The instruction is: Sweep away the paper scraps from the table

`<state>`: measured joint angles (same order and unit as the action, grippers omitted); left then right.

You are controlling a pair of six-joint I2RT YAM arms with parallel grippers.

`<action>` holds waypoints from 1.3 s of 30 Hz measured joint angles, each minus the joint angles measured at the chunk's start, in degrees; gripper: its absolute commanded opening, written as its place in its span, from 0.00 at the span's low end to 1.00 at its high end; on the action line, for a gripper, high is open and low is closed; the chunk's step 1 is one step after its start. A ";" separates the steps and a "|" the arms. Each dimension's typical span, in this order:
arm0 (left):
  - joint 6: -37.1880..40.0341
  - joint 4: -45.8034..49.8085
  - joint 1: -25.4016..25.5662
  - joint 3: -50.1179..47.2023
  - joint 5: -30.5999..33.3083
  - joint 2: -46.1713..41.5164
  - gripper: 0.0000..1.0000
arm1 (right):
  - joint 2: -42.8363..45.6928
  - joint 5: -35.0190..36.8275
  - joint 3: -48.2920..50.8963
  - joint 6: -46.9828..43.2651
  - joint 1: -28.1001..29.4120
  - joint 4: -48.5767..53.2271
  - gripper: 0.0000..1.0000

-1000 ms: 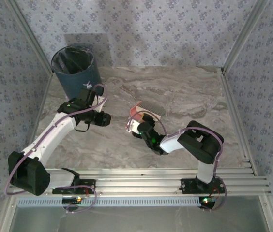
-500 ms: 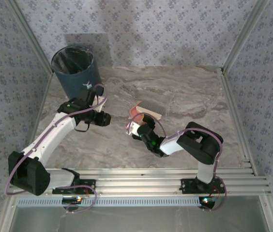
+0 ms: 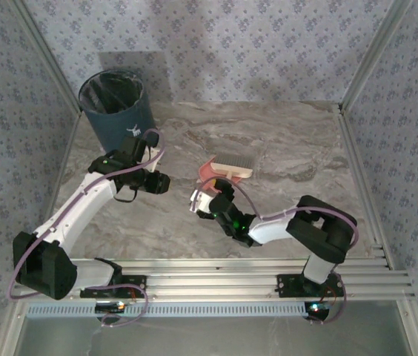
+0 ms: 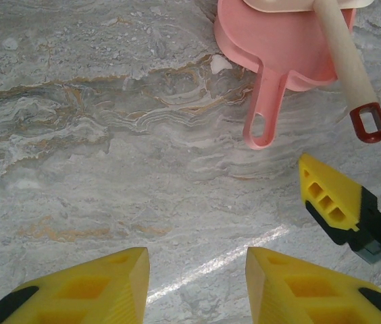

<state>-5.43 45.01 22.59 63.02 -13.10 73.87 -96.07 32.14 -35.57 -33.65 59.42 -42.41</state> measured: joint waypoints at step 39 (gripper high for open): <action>4.57 -43.50 -0.66 -20.68 39.78 -1.42 0.44 | 9.84 20.61 3.50 -0.28 -20.39 -6.78 0.89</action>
<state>-0.86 1.52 21.93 42.35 26.68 72.44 -86.24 52.75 -32.08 -33.93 39.03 -49.19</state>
